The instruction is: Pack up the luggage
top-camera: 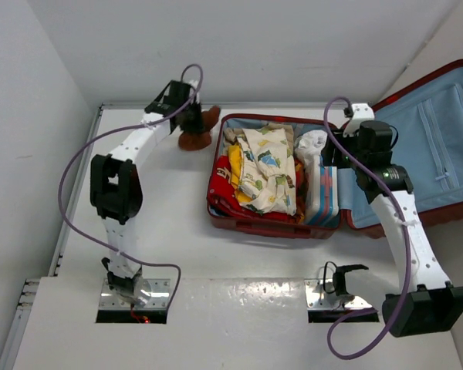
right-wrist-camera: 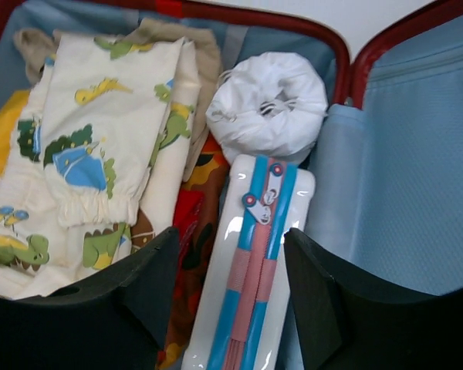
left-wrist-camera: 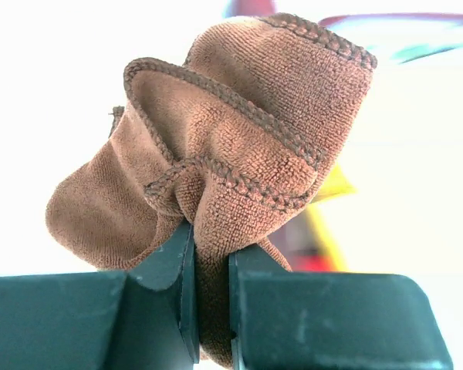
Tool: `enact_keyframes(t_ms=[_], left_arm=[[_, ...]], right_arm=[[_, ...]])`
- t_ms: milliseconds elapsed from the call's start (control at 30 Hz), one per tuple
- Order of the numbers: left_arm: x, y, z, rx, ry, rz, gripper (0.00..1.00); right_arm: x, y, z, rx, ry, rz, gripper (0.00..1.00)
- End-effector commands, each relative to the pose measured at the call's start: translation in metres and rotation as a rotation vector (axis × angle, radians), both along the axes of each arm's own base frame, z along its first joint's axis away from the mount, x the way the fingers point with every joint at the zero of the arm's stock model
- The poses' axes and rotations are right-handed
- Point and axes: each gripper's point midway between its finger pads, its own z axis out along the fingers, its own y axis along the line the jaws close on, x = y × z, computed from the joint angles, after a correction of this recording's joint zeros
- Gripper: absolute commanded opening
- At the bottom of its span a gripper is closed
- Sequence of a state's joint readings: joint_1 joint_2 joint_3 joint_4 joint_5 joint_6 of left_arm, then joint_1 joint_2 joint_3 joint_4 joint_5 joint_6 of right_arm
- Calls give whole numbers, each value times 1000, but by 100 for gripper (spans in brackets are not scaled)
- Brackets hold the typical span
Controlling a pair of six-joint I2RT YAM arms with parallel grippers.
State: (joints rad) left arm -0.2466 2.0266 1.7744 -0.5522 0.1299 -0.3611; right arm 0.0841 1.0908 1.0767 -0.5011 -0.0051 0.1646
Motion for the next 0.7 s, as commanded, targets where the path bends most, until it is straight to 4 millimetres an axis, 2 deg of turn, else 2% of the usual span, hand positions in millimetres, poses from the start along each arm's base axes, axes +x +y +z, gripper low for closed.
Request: enact_keyframes(t_ms=[0,67,100,133,200,233,267,300,367,400,433,467,500,533,567,633,667], left_arm=[[-12,-83,138,-150,-295,-150,3],[-17,-106,161,-179,-339,-178,3],[-18,-116,164,-175,-350,-184,3],[-28,-139,167,-178,-358,-219,3],[-28,-163,159,-165,-359,-234,3],[-31,-183,137,-150,-326,-261,3],[-37,-190,141,-153,-328,-276,3],[-33,-200,113,-123,-285,-279,3],[-41,-223,84,-71,-262,-339,3],[-41,-231,53,-30,-226,-358,3],[-49,-242,39,-2,-218,-390,3],[-50,-245,27,39,-220,-420,3],[-51,-248,17,70,-221,-443,3],[-55,-246,4,119,-211,-461,4],[-60,-249,-7,190,-228,-514,5],[-71,-244,-26,256,-208,-590,7],[-77,-244,-21,254,-217,-639,10]], right_arm=[[8,-16,51,36,-146,-109,57],[9,-21,59,18,-171,-116,58],[10,-26,65,4,-187,-137,58],[12,-29,80,-4,-225,-146,58],[14,-36,90,-33,-243,-165,59],[16,-40,99,-52,-262,-171,59],[17,-43,110,-58,-283,-178,59],[17,-45,121,-68,-306,-185,60],[18,-55,131,-99,-329,-226,60],[18,-57,146,-108,-357,-236,62],[18,-63,152,-119,-367,-264,62],[17,-68,157,-140,-373,-273,62],[17,-69,173,-144,-404,-279,63],[16,-75,179,-159,-413,-301,63],[13,-79,198,-186,-453,-312,63],[14,-86,202,-210,-446,-330,64],[14,-86,204,-218,-448,-326,64]])
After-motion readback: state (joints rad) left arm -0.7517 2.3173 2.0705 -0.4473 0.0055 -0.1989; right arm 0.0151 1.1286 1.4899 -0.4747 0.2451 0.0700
